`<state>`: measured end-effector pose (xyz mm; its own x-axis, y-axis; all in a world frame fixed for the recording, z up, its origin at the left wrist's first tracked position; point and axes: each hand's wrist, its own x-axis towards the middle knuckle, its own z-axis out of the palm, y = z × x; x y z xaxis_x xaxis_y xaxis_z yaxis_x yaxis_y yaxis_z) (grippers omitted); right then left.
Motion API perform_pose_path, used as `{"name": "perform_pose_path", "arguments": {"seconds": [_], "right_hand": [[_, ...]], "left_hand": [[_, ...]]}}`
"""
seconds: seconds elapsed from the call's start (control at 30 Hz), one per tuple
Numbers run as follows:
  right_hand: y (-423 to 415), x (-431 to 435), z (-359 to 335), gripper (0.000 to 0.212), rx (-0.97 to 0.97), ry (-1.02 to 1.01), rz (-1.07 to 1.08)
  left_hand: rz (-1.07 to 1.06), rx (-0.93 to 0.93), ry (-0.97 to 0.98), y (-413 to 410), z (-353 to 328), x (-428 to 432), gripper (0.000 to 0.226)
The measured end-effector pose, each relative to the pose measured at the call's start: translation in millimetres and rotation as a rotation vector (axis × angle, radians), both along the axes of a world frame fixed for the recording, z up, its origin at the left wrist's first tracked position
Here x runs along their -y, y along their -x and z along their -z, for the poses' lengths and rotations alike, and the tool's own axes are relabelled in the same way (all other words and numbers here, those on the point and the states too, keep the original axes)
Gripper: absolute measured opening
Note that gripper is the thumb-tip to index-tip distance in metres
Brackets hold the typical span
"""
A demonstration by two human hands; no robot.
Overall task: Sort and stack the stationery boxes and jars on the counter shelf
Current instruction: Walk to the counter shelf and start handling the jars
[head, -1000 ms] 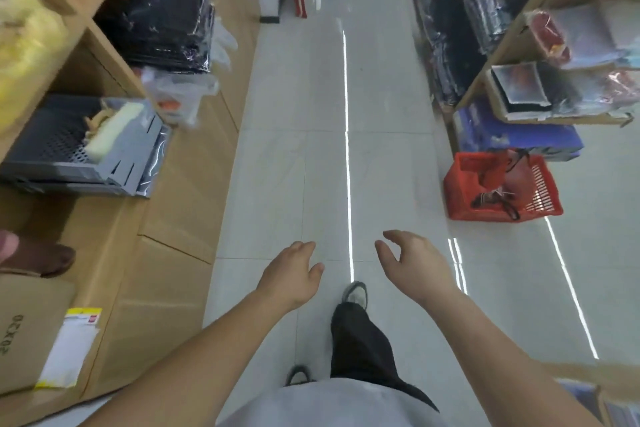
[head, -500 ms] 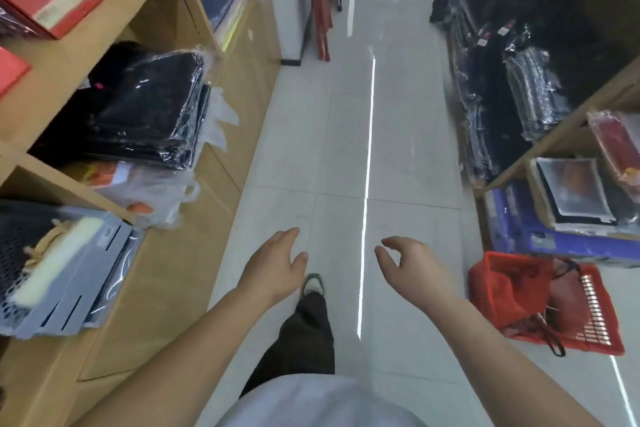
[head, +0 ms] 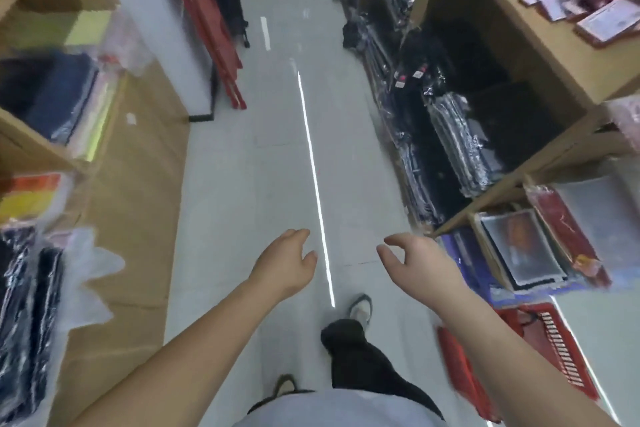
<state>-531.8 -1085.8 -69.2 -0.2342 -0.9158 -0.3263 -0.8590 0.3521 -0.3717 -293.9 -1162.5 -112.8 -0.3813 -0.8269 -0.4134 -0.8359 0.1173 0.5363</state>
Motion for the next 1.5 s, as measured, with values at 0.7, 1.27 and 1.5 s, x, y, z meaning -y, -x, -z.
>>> {"name": "perform_pose_path", "arguments": {"seconds": [0.7,1.27,1.5], "right_hand": [[282,481,-49,0.034,0.005,0.145,0.151],[517,692,-102,0.032,-0.195,0.426,0.433],[593,729,-80,0.026,-0.231,0.529,0.599]], "left_hand": [[0.124,-0.195,0.171,307,-46,504,0.053],[0.543,-0.353,0.203,622,-97,730,0.053],[0.533,-0.421,0.174,681,-84,786,0.051]]}}
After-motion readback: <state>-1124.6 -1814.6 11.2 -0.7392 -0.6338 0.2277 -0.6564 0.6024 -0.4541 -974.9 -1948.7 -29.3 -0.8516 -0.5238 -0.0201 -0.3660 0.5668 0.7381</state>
